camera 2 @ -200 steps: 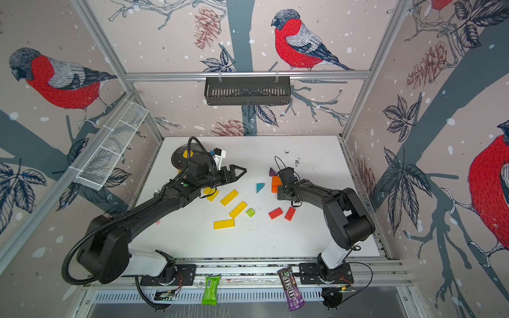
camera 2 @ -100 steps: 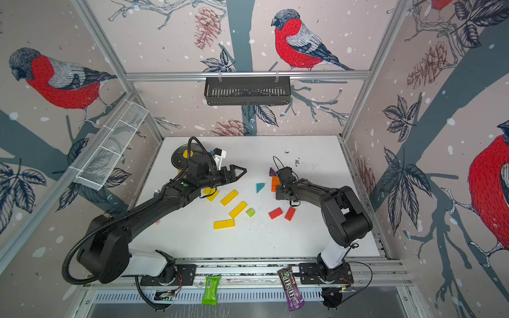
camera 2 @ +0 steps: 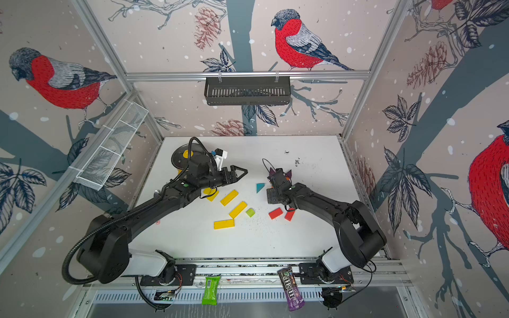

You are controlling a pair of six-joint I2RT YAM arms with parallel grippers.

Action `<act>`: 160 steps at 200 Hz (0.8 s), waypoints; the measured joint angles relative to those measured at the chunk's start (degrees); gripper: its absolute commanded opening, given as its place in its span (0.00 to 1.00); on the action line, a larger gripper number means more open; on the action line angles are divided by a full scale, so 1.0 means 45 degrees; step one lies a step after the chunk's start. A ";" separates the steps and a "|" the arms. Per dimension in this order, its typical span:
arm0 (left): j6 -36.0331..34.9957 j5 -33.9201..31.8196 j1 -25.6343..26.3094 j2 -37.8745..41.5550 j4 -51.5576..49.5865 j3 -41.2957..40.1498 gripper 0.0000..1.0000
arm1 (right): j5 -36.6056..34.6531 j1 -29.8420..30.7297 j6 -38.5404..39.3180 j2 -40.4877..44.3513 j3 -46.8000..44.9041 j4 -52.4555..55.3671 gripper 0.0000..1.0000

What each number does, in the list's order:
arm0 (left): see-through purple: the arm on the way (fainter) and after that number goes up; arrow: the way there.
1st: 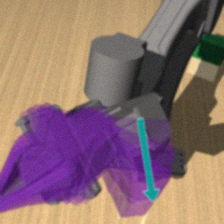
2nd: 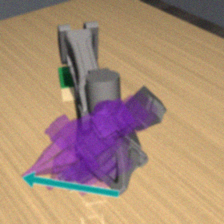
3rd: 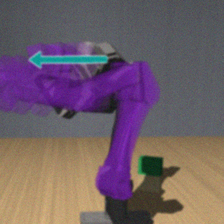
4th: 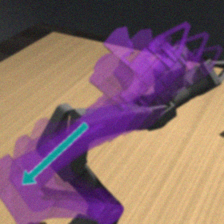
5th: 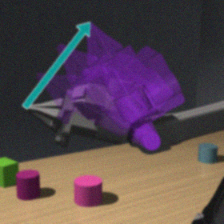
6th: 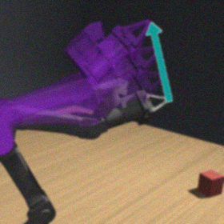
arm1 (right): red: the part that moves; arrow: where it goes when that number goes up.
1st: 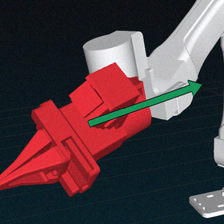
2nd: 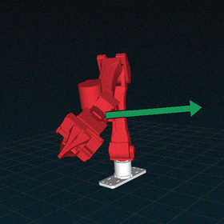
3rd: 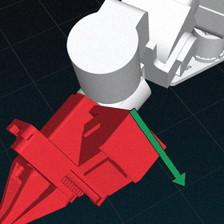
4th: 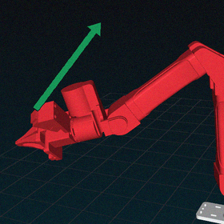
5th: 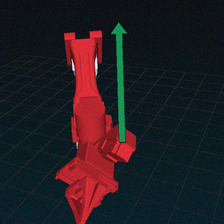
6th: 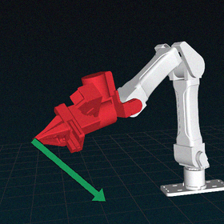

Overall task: Assemble a carrot with building blocks
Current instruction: Assemble the building block at the center of the board, then pick up the building block from the center of the board.

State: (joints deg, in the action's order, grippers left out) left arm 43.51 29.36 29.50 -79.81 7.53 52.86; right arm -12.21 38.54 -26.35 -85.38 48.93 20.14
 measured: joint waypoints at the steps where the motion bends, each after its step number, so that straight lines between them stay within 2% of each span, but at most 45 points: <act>1: 0.0000 0.0005 0.0000 0.0005 0.0000 0.0000 0.92 | 0.0010 0.0034 0.0000 0.0010 -0.0015 0.0015 0.92; 38: -0.0010 0.0097 0.0005 0.0141 0.0131 0.0000 0.92 | 0.0413 0.1132 0.0160 0.0078 -0.0947 0.0685 0.98; 66: -0.0015 0.0112 0.0005 0.0219 0.0185 0.0000 0.92 | 0.0636 0.1413 0.0189 -0.0175 -0.1088 0.0811 0.98; 130: -0.0102 0.0117 0.0005 0.0238 0.0185 0.0000 0.92 | 0.0763 0.1229 0.0631 -0.1064 -0.0758 0.0262 0.72; 160: -0.0107 0.0117 0.0005 0.0233 0.0185 0.0000 0.92 | 0.0845 0.1103 0.0806 -0.1069 -0.0792 0.0107 0.68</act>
State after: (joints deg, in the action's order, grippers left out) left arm 43.03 29.89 29.52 -78.76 8.36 52.86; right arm -8.40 43.51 -22.72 -90.19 45.36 20.62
